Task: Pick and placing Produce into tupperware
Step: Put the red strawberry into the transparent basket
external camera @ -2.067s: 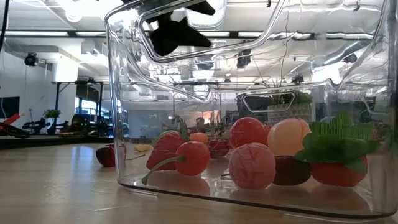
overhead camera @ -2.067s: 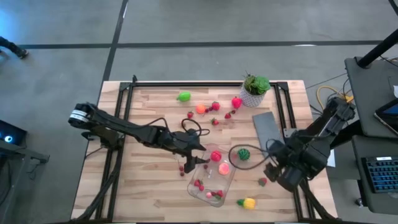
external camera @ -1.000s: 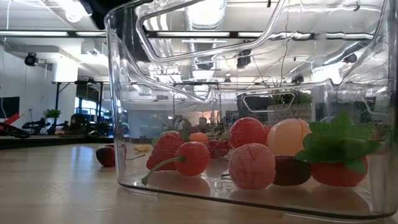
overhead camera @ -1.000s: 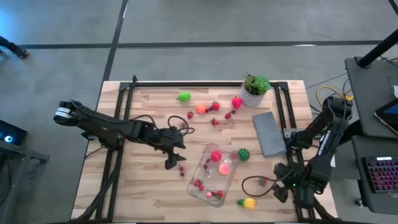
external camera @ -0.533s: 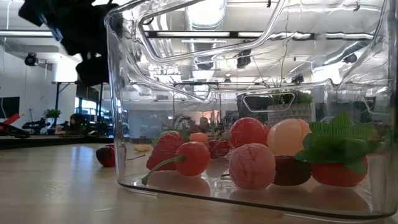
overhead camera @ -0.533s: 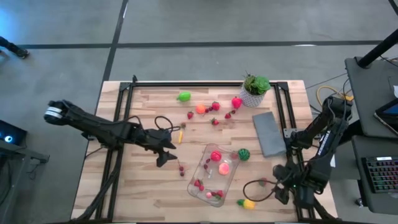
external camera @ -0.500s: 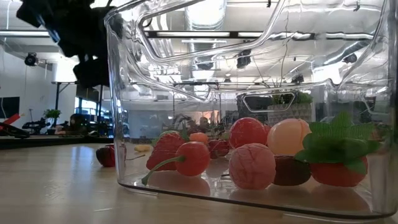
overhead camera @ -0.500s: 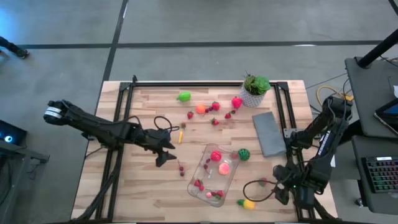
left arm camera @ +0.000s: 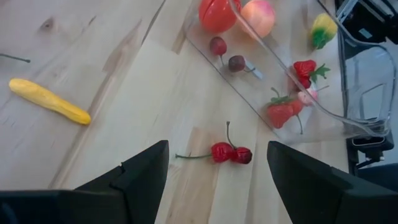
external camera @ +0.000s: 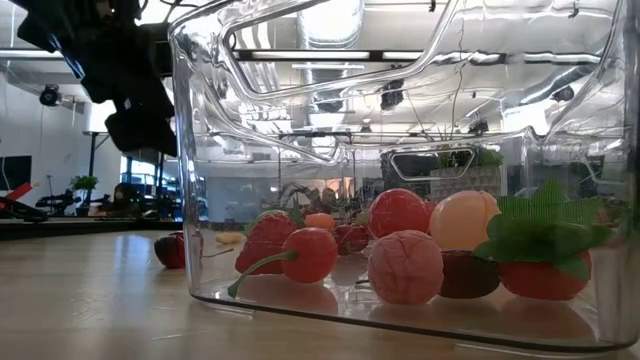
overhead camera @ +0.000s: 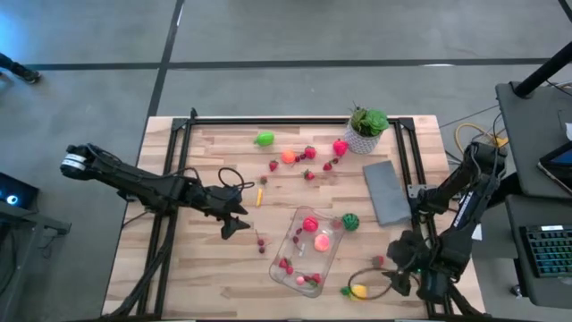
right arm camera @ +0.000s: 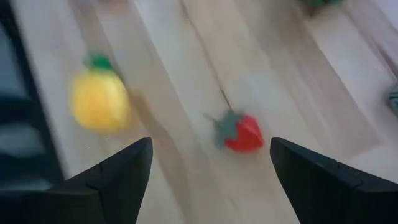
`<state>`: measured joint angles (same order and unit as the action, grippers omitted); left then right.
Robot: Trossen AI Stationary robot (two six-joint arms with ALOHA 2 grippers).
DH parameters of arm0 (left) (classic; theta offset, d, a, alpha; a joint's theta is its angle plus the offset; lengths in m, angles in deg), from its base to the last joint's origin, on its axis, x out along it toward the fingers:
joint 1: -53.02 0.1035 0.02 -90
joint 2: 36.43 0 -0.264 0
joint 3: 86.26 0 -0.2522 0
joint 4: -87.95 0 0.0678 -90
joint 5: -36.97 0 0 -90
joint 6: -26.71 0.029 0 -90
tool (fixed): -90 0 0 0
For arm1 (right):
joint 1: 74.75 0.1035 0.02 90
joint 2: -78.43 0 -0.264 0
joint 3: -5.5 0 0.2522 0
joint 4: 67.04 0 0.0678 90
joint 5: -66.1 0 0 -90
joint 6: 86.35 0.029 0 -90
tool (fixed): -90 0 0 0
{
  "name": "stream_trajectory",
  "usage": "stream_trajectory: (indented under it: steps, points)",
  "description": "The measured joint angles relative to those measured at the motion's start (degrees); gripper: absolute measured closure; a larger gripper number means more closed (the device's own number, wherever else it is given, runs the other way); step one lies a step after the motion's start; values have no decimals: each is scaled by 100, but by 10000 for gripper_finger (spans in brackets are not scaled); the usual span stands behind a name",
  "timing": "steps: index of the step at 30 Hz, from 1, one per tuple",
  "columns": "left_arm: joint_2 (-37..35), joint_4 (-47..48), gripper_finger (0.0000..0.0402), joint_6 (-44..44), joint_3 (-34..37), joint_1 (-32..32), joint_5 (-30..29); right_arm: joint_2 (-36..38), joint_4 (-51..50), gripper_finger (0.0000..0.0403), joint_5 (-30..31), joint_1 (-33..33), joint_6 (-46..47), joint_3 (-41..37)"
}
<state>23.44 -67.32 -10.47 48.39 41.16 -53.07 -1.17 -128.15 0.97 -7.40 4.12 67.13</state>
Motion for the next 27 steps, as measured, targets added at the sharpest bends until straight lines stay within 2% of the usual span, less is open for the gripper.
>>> stream_trajectory:
  steps: [5,14,22,27]
  points:
    - [46,-1,144,-1,0,0,1,-432,39,89,-236,-8,-874,-27]
    - [44,-3,144,-7,-33,0,7,-871,146,93,-254,-56,-1473,-28]
    - [44,-1,144,-18,-33,0,7,-1001,137,106,-280,-536,-1406,-34]
    - [44,-3,144,-18,-33,0,7,-1002,124,108,-675,-780,-1658,-53]
